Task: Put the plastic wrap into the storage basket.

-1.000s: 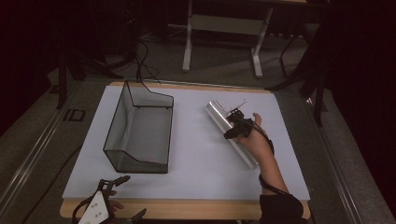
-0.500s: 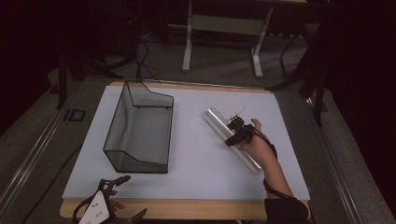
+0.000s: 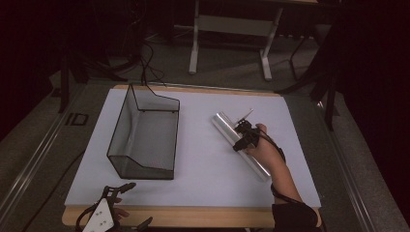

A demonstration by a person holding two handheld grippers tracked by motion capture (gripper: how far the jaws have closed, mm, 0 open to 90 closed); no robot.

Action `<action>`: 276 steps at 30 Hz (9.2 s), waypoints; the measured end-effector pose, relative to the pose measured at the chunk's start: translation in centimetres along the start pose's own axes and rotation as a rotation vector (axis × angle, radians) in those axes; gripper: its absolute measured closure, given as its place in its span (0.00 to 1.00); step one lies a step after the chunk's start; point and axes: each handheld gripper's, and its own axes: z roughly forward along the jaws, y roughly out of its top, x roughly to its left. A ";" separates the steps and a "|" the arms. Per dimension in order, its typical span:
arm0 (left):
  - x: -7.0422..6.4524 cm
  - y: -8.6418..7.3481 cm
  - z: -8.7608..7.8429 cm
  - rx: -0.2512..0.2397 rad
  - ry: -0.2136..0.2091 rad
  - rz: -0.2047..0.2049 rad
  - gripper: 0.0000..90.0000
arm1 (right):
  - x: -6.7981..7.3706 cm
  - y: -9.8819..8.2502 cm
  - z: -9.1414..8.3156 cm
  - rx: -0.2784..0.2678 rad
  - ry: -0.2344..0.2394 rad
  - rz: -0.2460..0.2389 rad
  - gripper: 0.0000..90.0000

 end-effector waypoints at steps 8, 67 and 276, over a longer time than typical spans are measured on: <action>-0.1 0.0 -0.1 -0.001 0.001 0.002 0.00 | -0.2 -0.1 0.9 0.039 0.027 0.037 0.11; 0.0 0.2 0.3 -0.010 0.002 0.002 0.00 | 3.8 8.0 -11.9 -0.214 0.019 0.409 0.36; -0.9 -0.2 1.1 0.030 -0.062 0.016 0.00 | 5.5 -15.4 -3.1 -0.641 -0.116 0.065 0.15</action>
